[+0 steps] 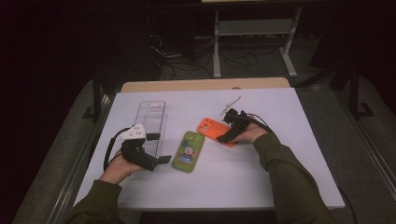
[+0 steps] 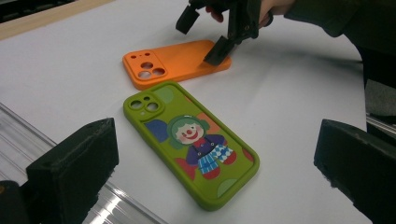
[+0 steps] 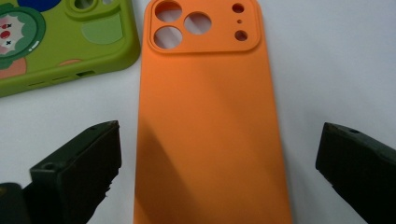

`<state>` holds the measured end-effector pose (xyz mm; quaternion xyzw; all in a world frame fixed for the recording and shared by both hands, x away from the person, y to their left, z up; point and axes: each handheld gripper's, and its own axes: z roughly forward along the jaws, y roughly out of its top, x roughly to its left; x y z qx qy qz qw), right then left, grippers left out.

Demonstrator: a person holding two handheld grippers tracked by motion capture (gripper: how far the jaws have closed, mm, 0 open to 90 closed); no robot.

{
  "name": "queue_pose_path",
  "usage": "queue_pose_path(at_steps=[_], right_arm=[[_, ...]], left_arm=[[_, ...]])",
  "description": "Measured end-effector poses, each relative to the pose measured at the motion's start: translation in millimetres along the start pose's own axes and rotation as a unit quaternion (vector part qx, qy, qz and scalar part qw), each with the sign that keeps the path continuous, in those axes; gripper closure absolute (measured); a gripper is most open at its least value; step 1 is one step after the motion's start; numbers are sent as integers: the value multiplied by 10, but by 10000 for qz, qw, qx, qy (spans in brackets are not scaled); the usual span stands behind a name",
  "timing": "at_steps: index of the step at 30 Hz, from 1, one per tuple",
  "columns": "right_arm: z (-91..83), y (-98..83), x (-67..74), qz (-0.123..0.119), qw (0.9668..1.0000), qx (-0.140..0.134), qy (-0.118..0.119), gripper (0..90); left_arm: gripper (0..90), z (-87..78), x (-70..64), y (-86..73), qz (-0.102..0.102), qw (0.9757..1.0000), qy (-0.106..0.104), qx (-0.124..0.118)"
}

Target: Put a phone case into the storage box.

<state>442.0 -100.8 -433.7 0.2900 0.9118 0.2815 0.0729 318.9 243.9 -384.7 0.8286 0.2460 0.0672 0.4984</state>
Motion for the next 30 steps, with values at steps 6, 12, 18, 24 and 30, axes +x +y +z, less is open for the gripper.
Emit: queue_pose_path(at_steps=[6, 12, 18, 24, 30], right_arm=[[89, 17, 20, -128, 9998, 151, 57, 28], [117, 1, 3, -162, 9996, 216, 102, 78], [93, -11, -19, -222, 9996, 179, 88, 147], [88, -19, -16, -230, 9996, 151, 101, 153], [54, -34, -34, -180, 9997, 132, 120, 155]], left_arm=[[0, 8, -6, 0, 6, 10000, -12, -4], [0, 8, -4, 1, -10, 10000, -10, 11], [0, 15, -4, 0, 25, 10000, -15, 18], [0, 16, -2, -1, 32, 10000, -9, 41], [0, 15, 6, 5, 40, 10000, 4, 67]])
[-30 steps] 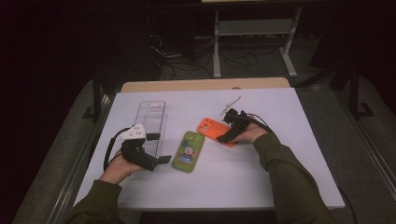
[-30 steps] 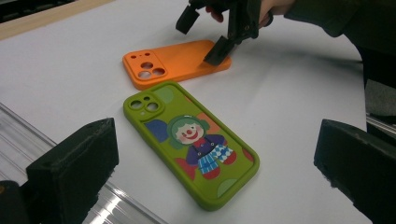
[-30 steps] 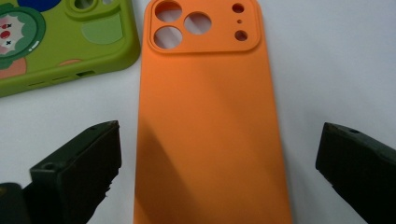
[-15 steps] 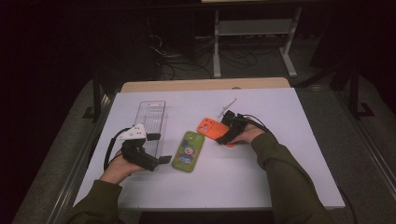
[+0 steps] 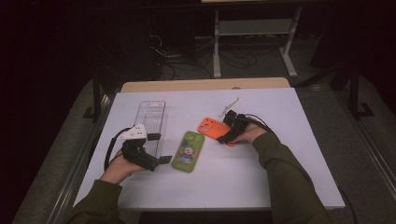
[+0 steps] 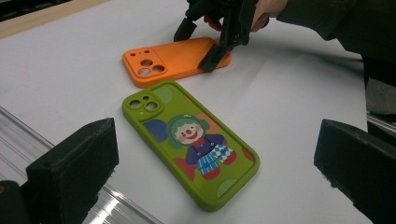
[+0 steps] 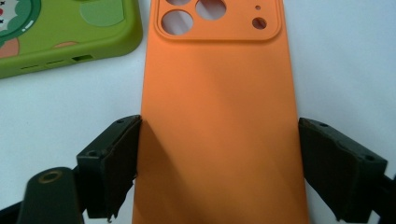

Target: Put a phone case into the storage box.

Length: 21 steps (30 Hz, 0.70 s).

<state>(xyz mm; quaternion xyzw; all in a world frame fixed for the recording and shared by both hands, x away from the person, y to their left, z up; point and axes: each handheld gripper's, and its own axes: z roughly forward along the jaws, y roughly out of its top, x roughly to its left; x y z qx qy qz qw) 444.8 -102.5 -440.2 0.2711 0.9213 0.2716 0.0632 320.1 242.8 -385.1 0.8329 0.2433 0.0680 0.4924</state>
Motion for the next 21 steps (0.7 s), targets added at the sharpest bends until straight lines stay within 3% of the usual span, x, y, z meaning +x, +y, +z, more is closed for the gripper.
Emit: queue_pose_path(at_steps=[3, 11, 14, 21], right_arm=[[-72, -21, -14, 18, 10000, -39, 20, 155], [-323, -124, -25, -39, 9999, -15, -136, 155], [-414, -192, -10, -28, 9999, -34, -105, 155], [-575, -328, 67, -171, 9998, -16, -55, 155]], left_arm=[[0, 0, 0, 4, -45, 10000, -4, -15], [0, 30, 3, 65, 63, 9999, -71, 71], [0, 62, -11, 101, -8, 9999, -133, 18], [0, 156, -44, 232, 132, 9993, -297, 163]])
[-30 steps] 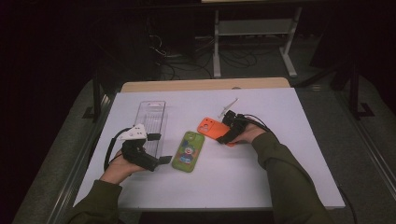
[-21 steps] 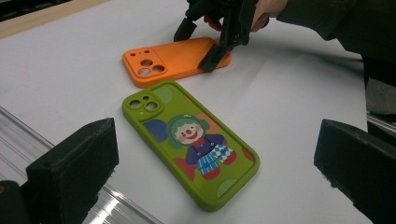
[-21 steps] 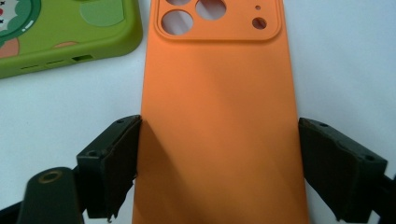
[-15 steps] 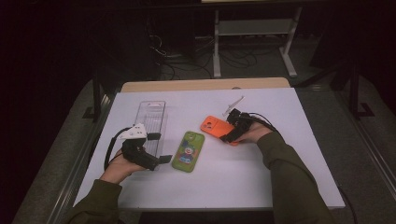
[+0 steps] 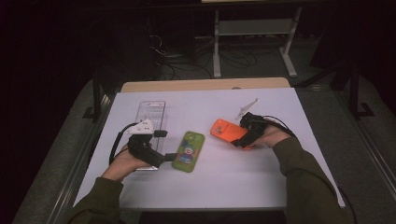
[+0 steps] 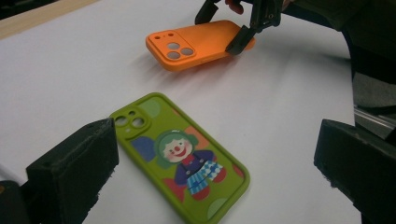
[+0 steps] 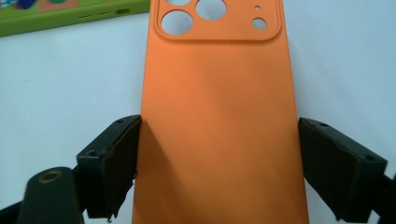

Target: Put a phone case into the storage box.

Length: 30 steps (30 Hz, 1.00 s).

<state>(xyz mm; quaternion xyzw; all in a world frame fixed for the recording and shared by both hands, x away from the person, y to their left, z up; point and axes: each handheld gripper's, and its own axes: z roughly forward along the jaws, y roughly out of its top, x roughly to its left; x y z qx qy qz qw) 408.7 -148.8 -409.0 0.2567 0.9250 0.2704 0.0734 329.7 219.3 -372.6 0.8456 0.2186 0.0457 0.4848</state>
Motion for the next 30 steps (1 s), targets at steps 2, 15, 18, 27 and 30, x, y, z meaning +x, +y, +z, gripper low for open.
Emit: queue_pose_path(at_steps=[2, 15, 18, 27, 30], right_arm=[[-44, -22, 38, 15, 10000, -17, 43, 155], [-206, -150, 160, -240, 9994, 76, 226, 155], [-248, -162, 182, -253, 9992, 63, 291, 155], [-258, -131, 256, -564, 9971, 72, 508, 155], [-254, -115, 280, -649, 9963, 72, 558, 155]], left_arm=[[0, 44, -13, 55, 73, 9999, -58, 50], [0, 445, -138, 391, 662, 9961, -412, 419], [0, 532, -168, 460, 801, 9943, -519, 485], [0, 786, -217, 595, 1063, 9883, -810, 733], [0, 847, -225, 646, 1188, 9859, -867, 804]])
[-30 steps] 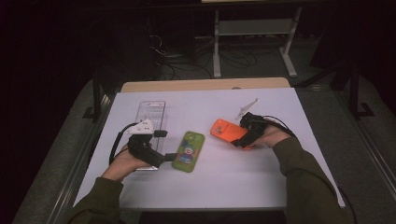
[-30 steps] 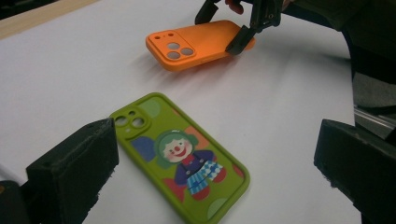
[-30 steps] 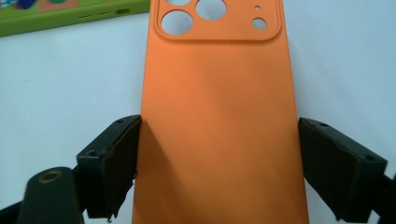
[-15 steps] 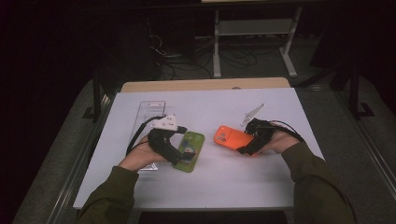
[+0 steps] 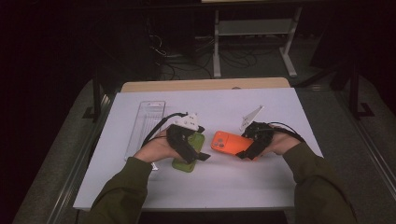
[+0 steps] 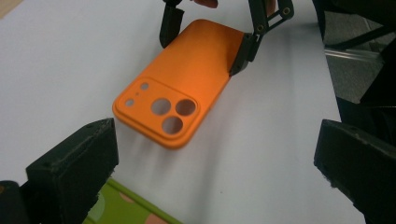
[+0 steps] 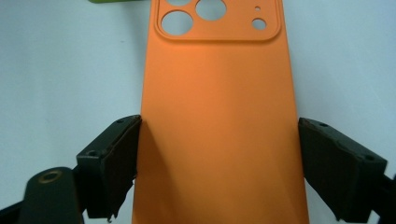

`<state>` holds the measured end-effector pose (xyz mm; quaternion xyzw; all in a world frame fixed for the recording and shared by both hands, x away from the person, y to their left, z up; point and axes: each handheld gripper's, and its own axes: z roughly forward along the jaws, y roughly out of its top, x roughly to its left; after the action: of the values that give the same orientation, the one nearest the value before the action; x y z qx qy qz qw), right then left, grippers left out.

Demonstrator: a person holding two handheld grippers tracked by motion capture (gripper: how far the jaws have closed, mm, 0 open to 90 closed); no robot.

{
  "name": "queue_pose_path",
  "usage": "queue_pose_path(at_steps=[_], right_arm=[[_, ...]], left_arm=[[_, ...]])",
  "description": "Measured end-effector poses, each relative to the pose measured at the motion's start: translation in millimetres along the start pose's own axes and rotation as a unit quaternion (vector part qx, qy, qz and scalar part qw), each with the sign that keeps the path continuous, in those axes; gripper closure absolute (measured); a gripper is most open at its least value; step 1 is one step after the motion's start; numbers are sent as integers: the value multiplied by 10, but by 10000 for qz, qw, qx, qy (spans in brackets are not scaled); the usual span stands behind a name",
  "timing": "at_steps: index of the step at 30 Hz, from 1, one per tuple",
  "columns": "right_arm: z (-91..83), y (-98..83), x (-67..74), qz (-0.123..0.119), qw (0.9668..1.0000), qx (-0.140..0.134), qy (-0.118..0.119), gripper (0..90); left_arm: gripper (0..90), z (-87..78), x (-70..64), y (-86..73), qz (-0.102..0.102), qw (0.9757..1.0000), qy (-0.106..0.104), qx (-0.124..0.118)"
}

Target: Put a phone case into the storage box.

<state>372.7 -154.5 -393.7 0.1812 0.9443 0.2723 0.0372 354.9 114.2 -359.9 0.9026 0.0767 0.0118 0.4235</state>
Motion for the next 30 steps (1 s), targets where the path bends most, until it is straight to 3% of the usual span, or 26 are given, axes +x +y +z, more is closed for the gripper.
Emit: queue_pose_path(at_steps=[4, 13, 20, 30], right_arm=[[5, 37, 32, -179, 9998, -57, 116, 155], [36, 202, 228, -683, 9967, -71, 425, 155], [51, 302, 360, -933, 9942, -90, 534, 155], [80, 410, 485, -1232, 9900, -144, 667, 155]], left_arm=[[0, 52, 20, 28, 211, 9996, -71, 154], [0, 165, 2, 5, 342, 9980, -300, 436], [0, 275, -52, 8, 580, 9953, -453, 635], [0, 420, -96, -28, 601, 9909, -598, 1042]])
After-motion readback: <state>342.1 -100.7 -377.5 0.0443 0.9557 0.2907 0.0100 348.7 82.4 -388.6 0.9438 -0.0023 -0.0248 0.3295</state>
